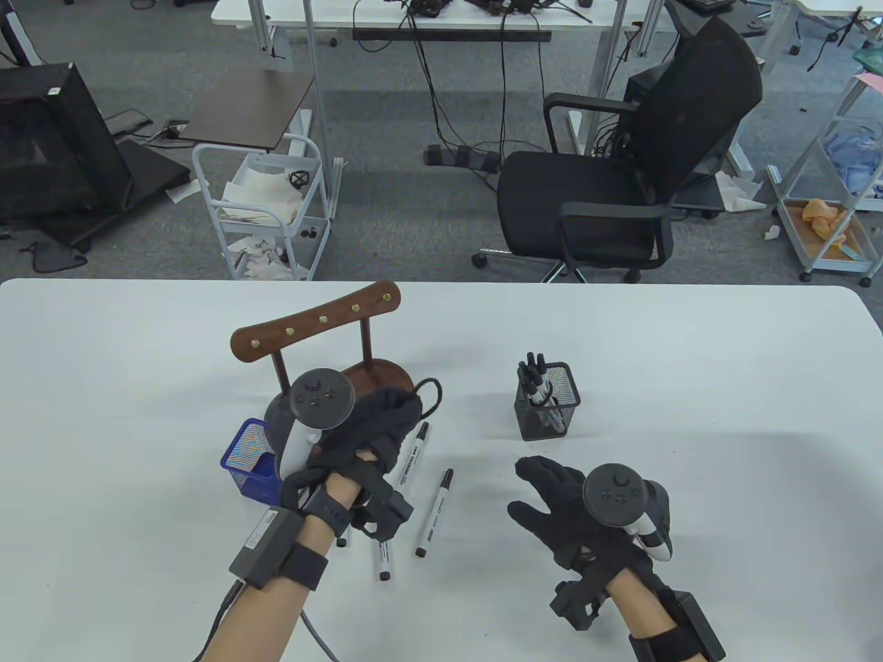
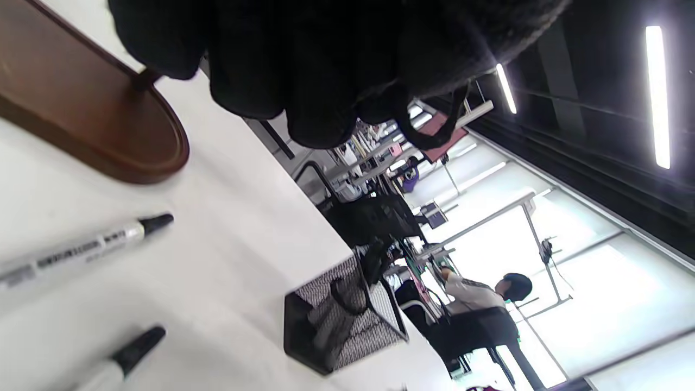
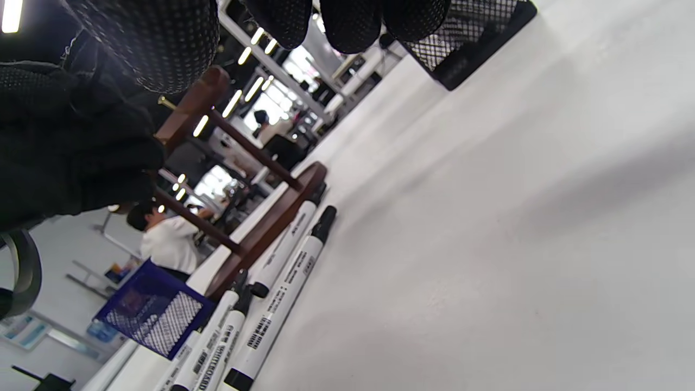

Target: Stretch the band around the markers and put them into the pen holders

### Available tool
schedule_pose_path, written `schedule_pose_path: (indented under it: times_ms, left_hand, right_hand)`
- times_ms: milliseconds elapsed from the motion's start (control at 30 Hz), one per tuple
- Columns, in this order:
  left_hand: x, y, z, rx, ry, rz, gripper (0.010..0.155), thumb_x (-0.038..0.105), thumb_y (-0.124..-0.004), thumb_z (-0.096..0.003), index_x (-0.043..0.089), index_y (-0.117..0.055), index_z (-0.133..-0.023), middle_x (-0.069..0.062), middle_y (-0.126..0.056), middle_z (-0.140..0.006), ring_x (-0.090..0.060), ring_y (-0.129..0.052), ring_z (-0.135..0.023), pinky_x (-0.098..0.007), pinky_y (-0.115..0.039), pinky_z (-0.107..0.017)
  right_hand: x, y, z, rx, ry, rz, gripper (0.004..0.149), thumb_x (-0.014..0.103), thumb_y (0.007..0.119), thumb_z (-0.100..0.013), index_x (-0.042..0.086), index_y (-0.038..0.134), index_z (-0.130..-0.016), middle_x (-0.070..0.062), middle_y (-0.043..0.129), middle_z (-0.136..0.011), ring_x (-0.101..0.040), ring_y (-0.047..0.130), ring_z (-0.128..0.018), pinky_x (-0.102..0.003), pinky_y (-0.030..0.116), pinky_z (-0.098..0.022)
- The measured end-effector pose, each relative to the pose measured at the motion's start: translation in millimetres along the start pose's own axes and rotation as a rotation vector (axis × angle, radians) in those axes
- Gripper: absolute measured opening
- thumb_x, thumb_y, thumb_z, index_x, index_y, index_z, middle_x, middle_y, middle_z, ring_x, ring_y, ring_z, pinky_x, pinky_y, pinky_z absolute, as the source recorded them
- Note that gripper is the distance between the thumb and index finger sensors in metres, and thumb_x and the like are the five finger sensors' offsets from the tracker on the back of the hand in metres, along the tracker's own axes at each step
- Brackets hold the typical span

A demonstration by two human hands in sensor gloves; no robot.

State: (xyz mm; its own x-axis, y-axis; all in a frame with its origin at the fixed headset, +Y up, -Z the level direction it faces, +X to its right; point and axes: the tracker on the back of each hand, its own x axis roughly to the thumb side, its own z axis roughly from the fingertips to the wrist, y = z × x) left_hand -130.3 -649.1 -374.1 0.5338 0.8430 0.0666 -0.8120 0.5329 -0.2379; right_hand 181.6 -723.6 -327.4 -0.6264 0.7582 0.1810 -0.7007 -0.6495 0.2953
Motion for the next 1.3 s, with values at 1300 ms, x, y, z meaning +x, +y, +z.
schedule_pose_path:
  times_ms: [1300]
  left_hand:
    - [-6, -107, -13, -0.333, -0.089, -0.032, 0.038, 0.036, -0.078, -0.0590, 0.015, -0.082, -0.090, -0.015, -0.091, -0.095, -0.045, -0.078, -0.096, -0.066, -0.064, -0.070]
  right_hand:
    - [-16, -10, -3, 0.019, 0.011, -0.385, 0.036, 0.037, 0.072, -0.056, 0.026, 0.071, -0.089, -0.005, 0.074, -0.101, -0.038, 0.066, -0.095, -0.063, 0.049, -0.075]
